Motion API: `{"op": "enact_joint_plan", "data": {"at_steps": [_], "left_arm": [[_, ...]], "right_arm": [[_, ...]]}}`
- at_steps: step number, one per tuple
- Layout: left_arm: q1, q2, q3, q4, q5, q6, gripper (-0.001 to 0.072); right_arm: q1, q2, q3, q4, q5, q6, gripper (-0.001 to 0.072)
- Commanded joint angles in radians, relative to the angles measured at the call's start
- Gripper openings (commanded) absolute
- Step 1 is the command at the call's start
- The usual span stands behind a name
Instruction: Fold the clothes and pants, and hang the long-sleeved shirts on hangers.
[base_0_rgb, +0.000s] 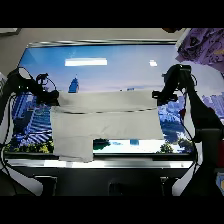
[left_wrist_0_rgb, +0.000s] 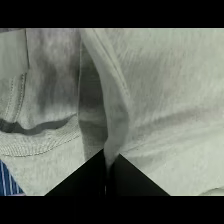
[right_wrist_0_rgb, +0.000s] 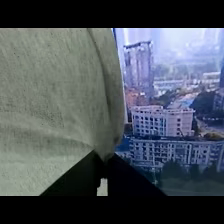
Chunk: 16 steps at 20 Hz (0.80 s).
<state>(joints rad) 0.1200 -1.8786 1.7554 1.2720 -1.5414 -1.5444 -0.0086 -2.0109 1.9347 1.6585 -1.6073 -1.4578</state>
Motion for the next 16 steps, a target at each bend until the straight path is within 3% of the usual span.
{"op": "enact_joint_plan", "data": {"at_steps": [1,2,3,4,5,6,7,10,13,16], "left_arm": [[-0.01,-0.011,-0.018,-0.003,0.058,-0.001,0.0016],[-0.011,-0.011,-0.017,-0.003,0.071,-0.001,0.0022],[-0.011,-0.011,-0.017,-0.003,0.077,-0.001,0.008],[-0.008,-0.007,-0.017,-0.003,0.077,-0.002,0.0243],[0.002,0.003,-0.017,-0.003,0.076,-0.006,0.0458],[0.015,0.023,-0.017,0.006,0.076,-0.014,0.0547],[0.033,0.055,-0.017,0.041,0.076,-0.031,0.0547],[0.11,0.197,-0.093,0.154,0.092,-0.05,0.0546],[0.23,0.444,-0.451,0.098,0.238,-0.053,0.0545],[0.324,0.694,-0.874,-0.064,0.343,0.035,0.0546]], "right_arm": [[0.001,-0.026,-0.001,0.034,-0.048,-0.001,0.0066],[0.001,-0.026,-0.001,0.042,-0.051,-0.002,0.0109],[0.001,-0.026,-0.001,0.042,-0.062,-0.006,0.0158],[0.0,-0.026,-0.001,0.043,-0.084,-0.013,0.0235],[-0.005,-0.018,-0.001,0.043,-0.101,-0.013,0.0329],[-0.011,-0.002,-0.001,0.051,-0.108,-0.016,0.0411],[-0.026,0.024,-0.001,0.061,-0.108,-0.028,0.0464],[-0.137,0.132,-0.017,0.122,-0.07,-0.072,0.0475],[-0.306,0.277,-0.214,0.278,0.007,-0.153,0.0474],[-0.428,0.416,-0.53,0.386,0.08,-0.235,0.0474]]}}
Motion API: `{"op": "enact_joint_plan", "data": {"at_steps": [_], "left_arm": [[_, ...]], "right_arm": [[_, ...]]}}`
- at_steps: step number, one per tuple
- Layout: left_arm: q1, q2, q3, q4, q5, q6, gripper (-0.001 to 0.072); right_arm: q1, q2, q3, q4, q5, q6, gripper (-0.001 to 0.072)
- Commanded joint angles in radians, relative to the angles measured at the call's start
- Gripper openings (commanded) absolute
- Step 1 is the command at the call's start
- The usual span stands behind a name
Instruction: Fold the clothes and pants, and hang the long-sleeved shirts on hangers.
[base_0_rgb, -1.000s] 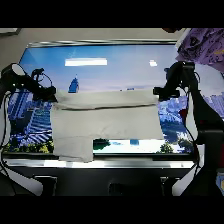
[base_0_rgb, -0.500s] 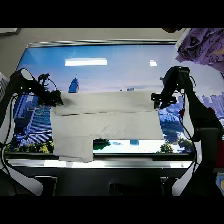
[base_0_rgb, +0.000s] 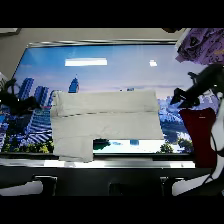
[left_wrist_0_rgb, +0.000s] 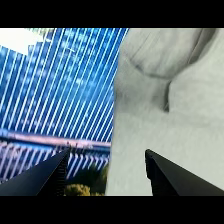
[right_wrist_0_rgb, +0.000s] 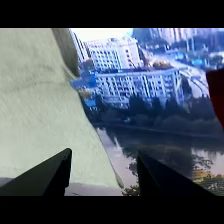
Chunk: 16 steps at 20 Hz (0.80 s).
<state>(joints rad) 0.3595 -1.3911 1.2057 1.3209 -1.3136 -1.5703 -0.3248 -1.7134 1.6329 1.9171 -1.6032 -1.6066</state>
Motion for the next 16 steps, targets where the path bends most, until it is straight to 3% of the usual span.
{"op": "enact_joint_plan", "data": {"at_steps": [1,4,7,10,16], "left_arm": [[0.101,0.278,-0.444,-0.145,0.12,0.092,0.0545],[0.106,0.43,-0.696,-0.168,0.126,0.107,0.0546],[0.106,0.502,-0.819,-0.246,0.125,0.177,0.0546],[0.106,0.504,-0.841,-0.33,0.117,0.236,0.0546],[0.106,0.5,-0.844,-0.384,0.082,0.236,0.0545]], "right_arm": [[-0.129,0.143,-0.309,0.142,0.095,-0.106,0.0474],[-0.127,0.158,-0.459,0.15,0.138,-0.127,0.0474],[-0.11,0.158,-0.513,0.149,0.175,-0.144,0.0473],[-0.088,0.159,-0.52,0.152,0.19,-0.145,0.0473],[-0.075,0.159,-0.52,0.151,0.203,-0.148,0.0472]]}}
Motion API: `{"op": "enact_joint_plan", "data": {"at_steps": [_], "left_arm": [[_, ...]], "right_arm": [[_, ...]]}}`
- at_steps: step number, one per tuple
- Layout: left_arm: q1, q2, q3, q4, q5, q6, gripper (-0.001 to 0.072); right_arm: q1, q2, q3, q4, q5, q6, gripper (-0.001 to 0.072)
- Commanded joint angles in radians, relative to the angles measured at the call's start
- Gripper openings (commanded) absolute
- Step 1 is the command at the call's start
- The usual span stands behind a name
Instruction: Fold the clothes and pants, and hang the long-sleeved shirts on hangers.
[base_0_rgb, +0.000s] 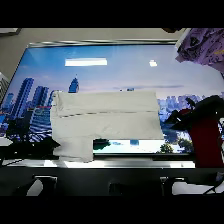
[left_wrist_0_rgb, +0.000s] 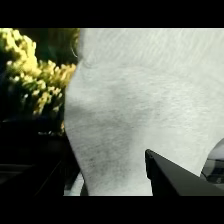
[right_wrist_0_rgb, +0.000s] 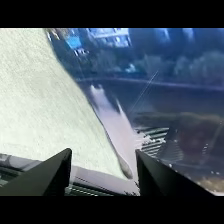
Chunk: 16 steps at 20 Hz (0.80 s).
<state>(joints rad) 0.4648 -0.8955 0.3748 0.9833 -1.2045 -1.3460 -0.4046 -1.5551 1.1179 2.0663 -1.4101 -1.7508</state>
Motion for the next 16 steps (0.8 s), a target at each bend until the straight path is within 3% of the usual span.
{"op": "enact_joint_plan", "data": {"at_steps": [1,3,4,6,12,16], "left_arm": [[0.001,0.005,-0.016,-0.055,-0.052,0.011,0.0545],[0.001,0.005,-0.016,-0.053,-0.09,0.011,0.0514],[0.001,0.005,-0.016,-0.053,-0.089,0.011,0.0413],[0.001,0.005,-0.016,-0.053,-0.089,0.011,0.0038],[0.001,0.005,-0.015,-0.053,-0.089,0.008,0.0019],[0.001,0.005,-0.015,-0.053,-0.089,0.008,0.0019]], "right_arm": [[0.005,0.001,-0.005,0.002,0.009,-0.003,0.0472],[0.005,0.001,-0.005,0.002,0.01,-0.003,0.0471],[0.005,0.001,-0.005,0.001,0.01,-0.003,0.0471],[0.005,0.001,-0.005,-0.003,0.008,-0.005,0.0471],[0.005,0.0,-0.081,-0.042,0.024,-0.027,0.0472],[0.005,0.0,-0.17,0.011,0.03,-0.066,0.0472]]}}
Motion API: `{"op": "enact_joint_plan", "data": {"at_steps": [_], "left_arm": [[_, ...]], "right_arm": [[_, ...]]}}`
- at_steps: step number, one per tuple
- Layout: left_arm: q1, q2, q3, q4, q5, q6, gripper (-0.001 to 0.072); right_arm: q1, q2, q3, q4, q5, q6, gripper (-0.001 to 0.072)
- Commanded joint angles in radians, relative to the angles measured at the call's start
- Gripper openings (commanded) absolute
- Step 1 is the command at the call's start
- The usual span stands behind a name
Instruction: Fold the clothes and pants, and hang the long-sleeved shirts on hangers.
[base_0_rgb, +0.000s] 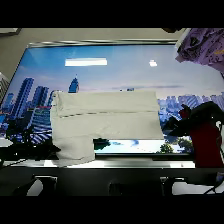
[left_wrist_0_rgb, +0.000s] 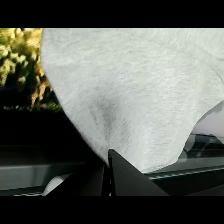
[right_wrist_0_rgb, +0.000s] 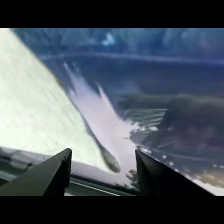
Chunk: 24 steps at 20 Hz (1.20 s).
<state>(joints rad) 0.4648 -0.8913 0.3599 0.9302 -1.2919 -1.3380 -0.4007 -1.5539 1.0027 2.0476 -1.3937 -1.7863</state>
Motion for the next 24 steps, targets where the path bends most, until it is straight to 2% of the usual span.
{"op": "enact_joint_plan", "data": {"at_steps": [1,6,8,9,10,12,15,18,21,24], "left_arm": [[0.001,0.001,0.0,0.0,-0.002,0.0,0.0019],[0.001,0.001,0.0,0.0,-0.001,-0.001,0.0019],[0.001,0.001,0.0,0.0,0.0,-0.001,0.0019],[0.002,0.001,0.0,0.0,0.001,0.0,0.0019],[0.002,0.001,0.004,0.0,0.001,0.0,0.0018],[0.003,0.004,0.039,0.013,-0.019,-0.002,0.0017],[0.003,0.036,0.139,0.111,-0.106,-0.107,0.0016],[0.003,0.141,0.196,0.166,-0.208,-0.198,0.0016],[0.001,0.252,0.208,0.166,-0.28,-0.219,0.0016],[0.001,0.274,0.222,0.126,-0.241,-0.214,0.0014]], "right_arm": [[0.001,-0.001,-0.072,0.058,0.022,-0.045,0.0472],[0.001,-0.001,-0.109,0.091,0.023,-0.05,0.0463],[0.001,-0.001,-0.109,0.105,0.025,-0.05,0.0259],[0.001,-0.001,-0.109,0.116,0.029,-0.05,0.0114],[0.001,0.0,-0.109,0.124,0.031,-0.05,0.0033],[0.001,0.008,-0.109,0.114,0.022,-0.003,0.0031],[0.001,0.075,-0.109,0.047,-0.011,0.091,0.003],[0.001,0.188,-0.109,-0.059,-0.091,0.174,0.003],[0.001,0.294,-0.109,-0.113,-0.173,0.222,0.003],[0.001,0.347,-0.093,-0.103,-0.155,0.238,0.003]]}}
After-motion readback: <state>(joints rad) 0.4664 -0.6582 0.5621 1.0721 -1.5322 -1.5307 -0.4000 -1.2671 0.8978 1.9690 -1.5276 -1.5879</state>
